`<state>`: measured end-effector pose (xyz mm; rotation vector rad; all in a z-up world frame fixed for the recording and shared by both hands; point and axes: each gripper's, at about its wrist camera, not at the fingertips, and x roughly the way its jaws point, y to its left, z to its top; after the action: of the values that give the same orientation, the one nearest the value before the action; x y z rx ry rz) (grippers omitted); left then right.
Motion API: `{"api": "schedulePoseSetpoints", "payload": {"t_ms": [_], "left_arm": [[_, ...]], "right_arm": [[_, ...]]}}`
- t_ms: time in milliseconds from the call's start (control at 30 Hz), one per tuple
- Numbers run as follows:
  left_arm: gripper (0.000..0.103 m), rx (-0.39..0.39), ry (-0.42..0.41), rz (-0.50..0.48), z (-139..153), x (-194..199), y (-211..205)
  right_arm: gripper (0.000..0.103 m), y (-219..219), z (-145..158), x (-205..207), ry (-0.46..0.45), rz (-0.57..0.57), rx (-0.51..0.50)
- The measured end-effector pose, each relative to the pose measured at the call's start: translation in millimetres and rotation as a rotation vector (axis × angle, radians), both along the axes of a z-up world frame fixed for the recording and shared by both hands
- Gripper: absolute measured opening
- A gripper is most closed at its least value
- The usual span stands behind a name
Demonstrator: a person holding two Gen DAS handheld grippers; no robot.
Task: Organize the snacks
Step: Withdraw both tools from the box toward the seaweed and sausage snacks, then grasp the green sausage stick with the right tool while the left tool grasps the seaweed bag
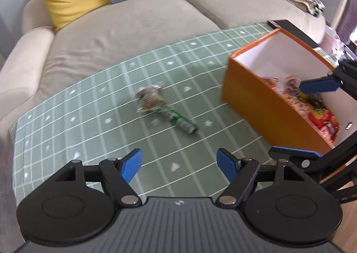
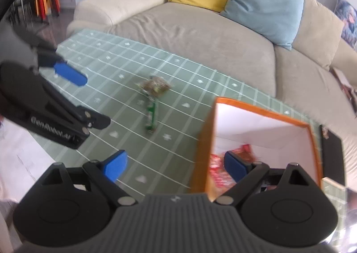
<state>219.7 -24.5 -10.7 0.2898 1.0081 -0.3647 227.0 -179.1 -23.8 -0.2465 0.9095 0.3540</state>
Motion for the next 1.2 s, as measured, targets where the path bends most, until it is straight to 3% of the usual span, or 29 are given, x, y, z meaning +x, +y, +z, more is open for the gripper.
{"api": "schedulePoseSetpoints", "payload": {"t_ms": [133,300,533,767,1000,1200], "left_arm": [[0.089,-0.037,-0.045,0.061,-14,-14,22],[0.089,-0.066,-0.102,0.161,-35,-31,42],[0.089,-0.116,-0.069,0.251,-57,-32,63],[0.085,-0.161,-0.059,0.300,-69,-15,70],[0.076,-0.121,-0.128,0.319,-77,5,66],[0.073,-0.143,-0.110,0.322,-83,28,67]], "right_arm": [[0.091,16,-10,-7,-0.019,-0.060,0.093],[0.091,34,-37,-12,-0.024,-0.134,0.139],[0.082,51,-72,-4,-0.010,-0.134,0.074],[0.076,52,-87,20,-0.028,-0.179,0.086],[0.067,62,-104,48,-0.036,-0.147,0.073],[0.064,67,-115,78,-0.041,-0.169,0.073]]}}
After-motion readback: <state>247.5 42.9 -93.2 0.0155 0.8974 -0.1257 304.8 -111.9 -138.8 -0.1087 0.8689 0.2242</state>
